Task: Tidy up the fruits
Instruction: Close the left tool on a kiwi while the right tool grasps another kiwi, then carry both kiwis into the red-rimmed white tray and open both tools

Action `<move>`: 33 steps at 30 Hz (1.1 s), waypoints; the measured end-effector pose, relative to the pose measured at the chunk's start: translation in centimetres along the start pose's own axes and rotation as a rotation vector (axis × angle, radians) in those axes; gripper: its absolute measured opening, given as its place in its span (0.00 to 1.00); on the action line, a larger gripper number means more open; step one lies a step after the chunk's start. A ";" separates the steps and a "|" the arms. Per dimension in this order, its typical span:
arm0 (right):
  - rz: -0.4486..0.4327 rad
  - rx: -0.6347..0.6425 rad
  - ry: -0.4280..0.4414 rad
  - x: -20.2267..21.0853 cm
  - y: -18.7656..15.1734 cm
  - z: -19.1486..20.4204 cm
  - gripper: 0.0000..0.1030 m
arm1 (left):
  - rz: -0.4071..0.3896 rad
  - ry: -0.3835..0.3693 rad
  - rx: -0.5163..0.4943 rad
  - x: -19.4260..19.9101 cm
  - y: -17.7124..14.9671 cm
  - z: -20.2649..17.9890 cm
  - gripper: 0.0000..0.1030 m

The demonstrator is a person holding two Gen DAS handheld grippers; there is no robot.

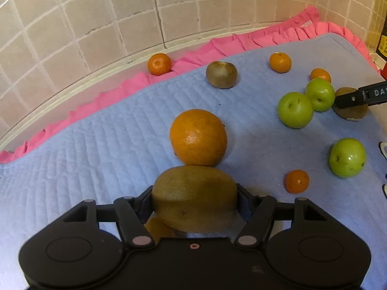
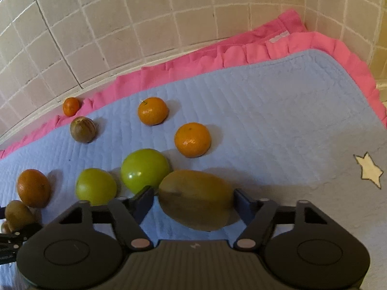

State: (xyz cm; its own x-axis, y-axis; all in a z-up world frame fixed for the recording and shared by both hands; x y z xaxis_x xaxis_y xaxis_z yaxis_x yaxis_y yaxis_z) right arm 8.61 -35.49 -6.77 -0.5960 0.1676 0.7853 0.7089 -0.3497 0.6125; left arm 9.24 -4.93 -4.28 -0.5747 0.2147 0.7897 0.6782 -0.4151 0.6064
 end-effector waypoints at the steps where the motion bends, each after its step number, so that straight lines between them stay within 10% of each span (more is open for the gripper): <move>1: -0.006 -0.001 0.005 0.1 -0.1 -0.1 0.67 | -0.001 -0.003 0.005 0.2 0.0 0.0 0.78; 13: -0.119 -0.156 0.007 7.5 -1.9 -3.6 0.66 | -0.179 -0.043 -0.041 7.5 3.3 -2.9 0.77; 33: -0.353 -0.407 -0.330 22.6 -2.3 -24.5 0.66 | -0.330 -0.583 -0.252 7.9 17.6 -29.7 0.77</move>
State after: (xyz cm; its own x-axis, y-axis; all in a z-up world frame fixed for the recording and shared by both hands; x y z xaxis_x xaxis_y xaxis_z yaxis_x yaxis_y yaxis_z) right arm -15.73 -53.44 7.41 -0.5743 0.5894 0.5682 0.2519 -0.5332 0.8076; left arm 3.02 -36.78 9.84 -0.3458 0.7723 0.5328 0.3448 -0.4236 0.8377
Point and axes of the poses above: each gripper's, at about its wrist camera, not at the fingertips, and x roughly against the way its jaws point, z to its left, y to its top, the point moved 7 cm from there along -x, roughly the way its jaws point, and after that the axes turned 4 degrees about -z, right-handed, at the moved point
